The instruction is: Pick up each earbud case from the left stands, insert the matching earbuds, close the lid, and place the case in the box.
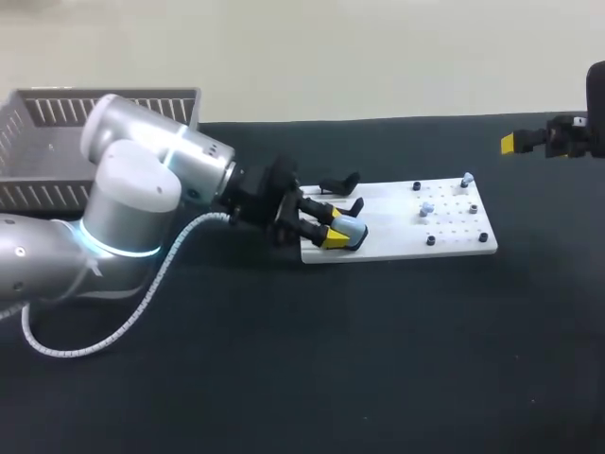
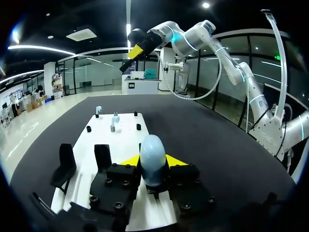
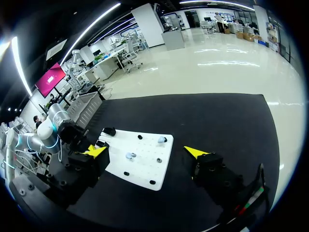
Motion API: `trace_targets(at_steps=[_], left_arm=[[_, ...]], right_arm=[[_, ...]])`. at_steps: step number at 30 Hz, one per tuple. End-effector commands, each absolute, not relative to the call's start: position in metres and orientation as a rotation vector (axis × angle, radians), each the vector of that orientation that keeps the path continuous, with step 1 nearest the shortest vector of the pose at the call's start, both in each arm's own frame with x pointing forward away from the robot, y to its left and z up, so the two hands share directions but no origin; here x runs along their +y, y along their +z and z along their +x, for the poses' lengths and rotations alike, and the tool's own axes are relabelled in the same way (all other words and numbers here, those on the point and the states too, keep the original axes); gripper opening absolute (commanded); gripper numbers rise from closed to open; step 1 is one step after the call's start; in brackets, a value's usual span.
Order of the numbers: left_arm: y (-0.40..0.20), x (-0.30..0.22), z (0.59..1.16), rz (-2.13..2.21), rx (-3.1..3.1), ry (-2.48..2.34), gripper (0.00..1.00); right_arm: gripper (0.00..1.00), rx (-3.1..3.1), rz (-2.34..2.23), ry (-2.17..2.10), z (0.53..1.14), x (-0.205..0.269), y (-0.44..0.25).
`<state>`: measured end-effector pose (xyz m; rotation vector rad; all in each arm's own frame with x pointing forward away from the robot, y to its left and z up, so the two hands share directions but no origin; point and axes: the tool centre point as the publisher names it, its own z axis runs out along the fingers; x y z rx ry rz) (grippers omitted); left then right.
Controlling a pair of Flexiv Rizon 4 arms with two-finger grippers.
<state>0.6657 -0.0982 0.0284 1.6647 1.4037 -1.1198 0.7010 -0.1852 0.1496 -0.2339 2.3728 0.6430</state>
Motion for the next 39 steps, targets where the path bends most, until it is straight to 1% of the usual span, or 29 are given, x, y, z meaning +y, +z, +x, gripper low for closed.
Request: trace_targets(at_steps=[1,9,15,26,39], left_arm=[[0.042,-0.090,0.658,1.661,1.377,-1.078,0.00],[0.096,-0.077,0.648,1.614,1.234,-1.027,0.00],[0.124,-0.071,0.644,1.554,1.157,-1.052,0.00],[0.130,-0.069,0.640,1.438,1.094,-1.202,0.00],[0.130,-0.068,0.638,1.414,1.087,-1.233,0.00]], right_arm=[[1.00,2.372,-0.235,0.644,0.701,-0.186,0.150],[1.00,2.372,-0.235,0.644,0.701,-0.186,0.150],[1.00,2.372,-0.235,0.644,0.701,-0.186,0.150],[1.00,2.372,-0.235,0.644,0.701,-0.186,0.150],[1.00,2.372,-0.235,0.644,0.701,-0.186,0.150]])
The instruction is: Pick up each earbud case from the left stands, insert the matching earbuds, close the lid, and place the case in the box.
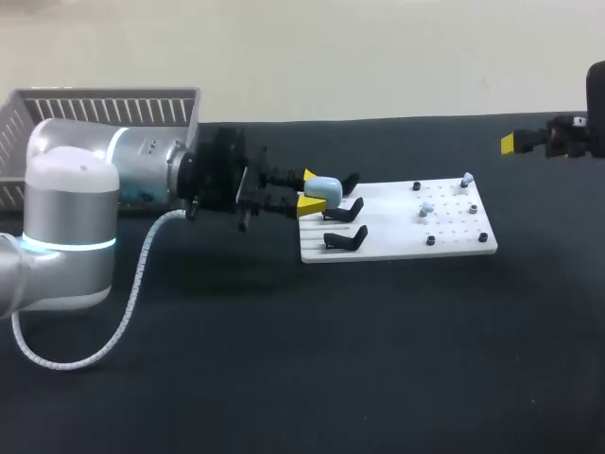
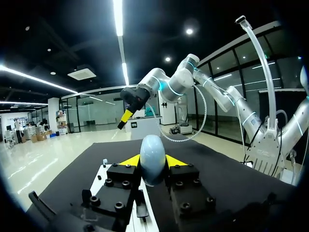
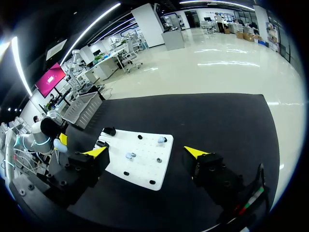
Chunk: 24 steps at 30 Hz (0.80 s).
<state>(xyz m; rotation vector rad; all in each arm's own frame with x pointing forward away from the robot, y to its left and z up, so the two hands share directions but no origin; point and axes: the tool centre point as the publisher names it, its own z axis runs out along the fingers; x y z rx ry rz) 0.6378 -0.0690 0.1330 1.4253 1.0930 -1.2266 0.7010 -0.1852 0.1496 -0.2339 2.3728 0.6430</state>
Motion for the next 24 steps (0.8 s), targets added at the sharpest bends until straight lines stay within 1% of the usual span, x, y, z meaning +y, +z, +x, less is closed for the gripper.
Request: trace_targets(at_steps=[1,22,24], left_arm=[[0.130,-0.068,0.638,1.412,1.087,-1.234,0.00],[0.129,-0.067,0.636,1.370,1.115,-1.224,0.00],[0.129,-0.067,0.636,1.370,1.115,-1.224,0.00]], right_arm=[[1.00,2.372,-0.235,0.644,0.701,-0.186,0.150],[1.00,2.372,-0.235,0.644,0.701,-0.186,0.150],[1.00,2.353,-0.262,0.653,0.689,-0.183,0.155]])
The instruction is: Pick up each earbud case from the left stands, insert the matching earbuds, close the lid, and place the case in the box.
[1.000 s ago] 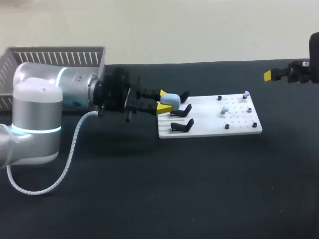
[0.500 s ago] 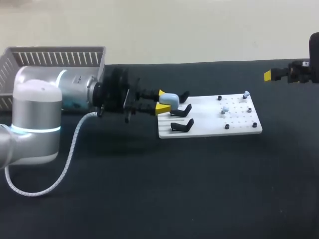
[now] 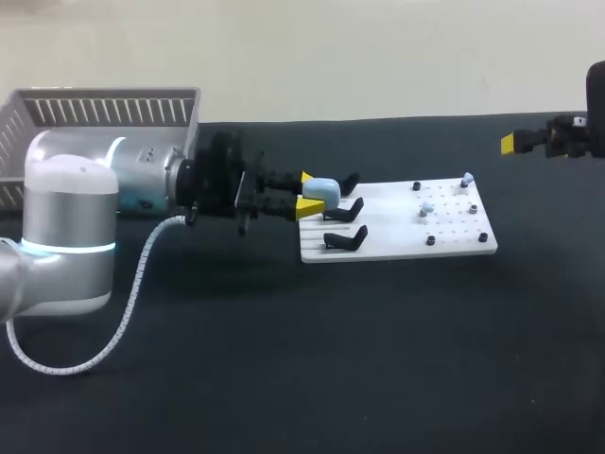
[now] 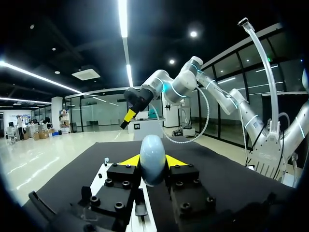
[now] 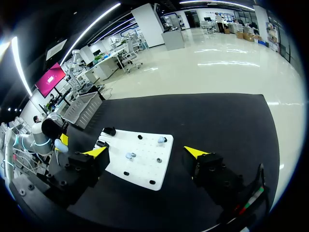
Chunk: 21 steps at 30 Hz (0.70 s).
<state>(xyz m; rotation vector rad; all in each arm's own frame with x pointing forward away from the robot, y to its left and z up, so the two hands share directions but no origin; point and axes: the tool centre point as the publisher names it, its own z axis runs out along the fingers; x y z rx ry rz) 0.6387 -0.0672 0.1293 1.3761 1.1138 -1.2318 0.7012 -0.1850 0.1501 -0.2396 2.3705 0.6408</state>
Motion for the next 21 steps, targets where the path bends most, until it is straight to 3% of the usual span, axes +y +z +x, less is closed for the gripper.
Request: trace_targets(at_steps=[1,12,21], left_arm=[[0.129,-0.067,0.636,1.370,1.115,-1.224,0.00],[0.129,-0.067,0.636,1.370,1.115,-1.224,0.00],[0.129,-0.067,0.636,1.370,1.115,-1.224,0.00]], right_arm=[[1.00,2.344,-0.289,0.650,0.681,-0.179,0.158],[1.00,2.318,-0.468,0.700,0.600,-0.129,0.178],[1.00,2.371,-0.660,0.727,0.571,-0.064,0.182]])
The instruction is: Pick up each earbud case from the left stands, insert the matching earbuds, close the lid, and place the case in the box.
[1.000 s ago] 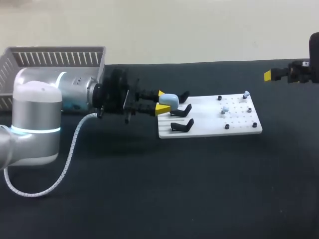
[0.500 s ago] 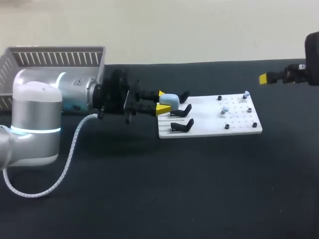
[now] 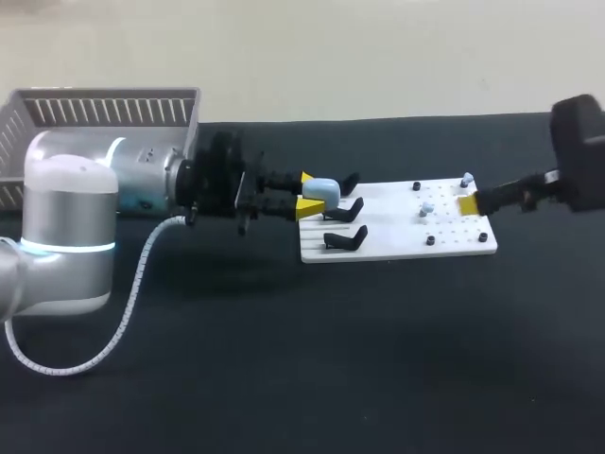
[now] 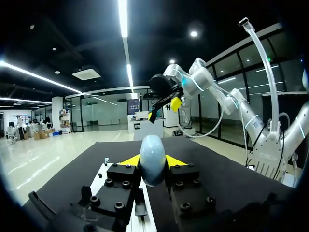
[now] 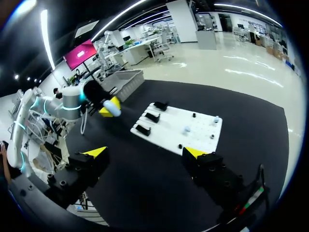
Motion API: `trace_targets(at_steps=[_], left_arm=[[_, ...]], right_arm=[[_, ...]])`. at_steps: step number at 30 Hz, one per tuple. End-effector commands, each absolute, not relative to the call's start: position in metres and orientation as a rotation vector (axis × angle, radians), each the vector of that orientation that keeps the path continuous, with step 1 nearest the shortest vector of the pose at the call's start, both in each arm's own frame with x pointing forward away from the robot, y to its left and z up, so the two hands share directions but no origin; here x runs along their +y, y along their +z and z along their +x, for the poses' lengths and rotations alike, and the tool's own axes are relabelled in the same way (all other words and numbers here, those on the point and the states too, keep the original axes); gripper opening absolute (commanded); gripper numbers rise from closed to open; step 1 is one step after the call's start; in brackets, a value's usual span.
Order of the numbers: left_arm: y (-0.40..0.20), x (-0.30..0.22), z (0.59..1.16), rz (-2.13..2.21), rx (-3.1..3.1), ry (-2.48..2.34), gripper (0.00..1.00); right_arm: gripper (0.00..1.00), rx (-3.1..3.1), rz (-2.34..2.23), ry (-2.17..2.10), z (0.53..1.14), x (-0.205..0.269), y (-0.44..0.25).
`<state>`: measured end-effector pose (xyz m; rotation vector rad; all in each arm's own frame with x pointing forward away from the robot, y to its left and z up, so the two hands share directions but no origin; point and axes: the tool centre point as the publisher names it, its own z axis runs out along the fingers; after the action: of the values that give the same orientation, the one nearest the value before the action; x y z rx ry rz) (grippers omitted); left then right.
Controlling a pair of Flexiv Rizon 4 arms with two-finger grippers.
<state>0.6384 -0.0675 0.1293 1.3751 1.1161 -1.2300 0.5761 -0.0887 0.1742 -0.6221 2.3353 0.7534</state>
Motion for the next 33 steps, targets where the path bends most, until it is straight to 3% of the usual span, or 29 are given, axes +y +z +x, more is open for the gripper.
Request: trace_targets(at_steps=[1,13,33], left_arm=[[0.129,-0.067,0.636,1.370,1.115,-1.224,0.00],[0.129,-0.067,0.636,1.370,1.115,-1.224,0.00],[0.129,-0.067,0.636,1.370,1.115,-1.224,0.00]], right_arm=[[1.00,2.378,-0.688,0.731,0.568,-0.055,0.182],[1.00,2.406,-0.781,0.747,0.569,0.002,0.170],[1.00,2.422,-0.685,0.780,0.602,0.050,0.164]])
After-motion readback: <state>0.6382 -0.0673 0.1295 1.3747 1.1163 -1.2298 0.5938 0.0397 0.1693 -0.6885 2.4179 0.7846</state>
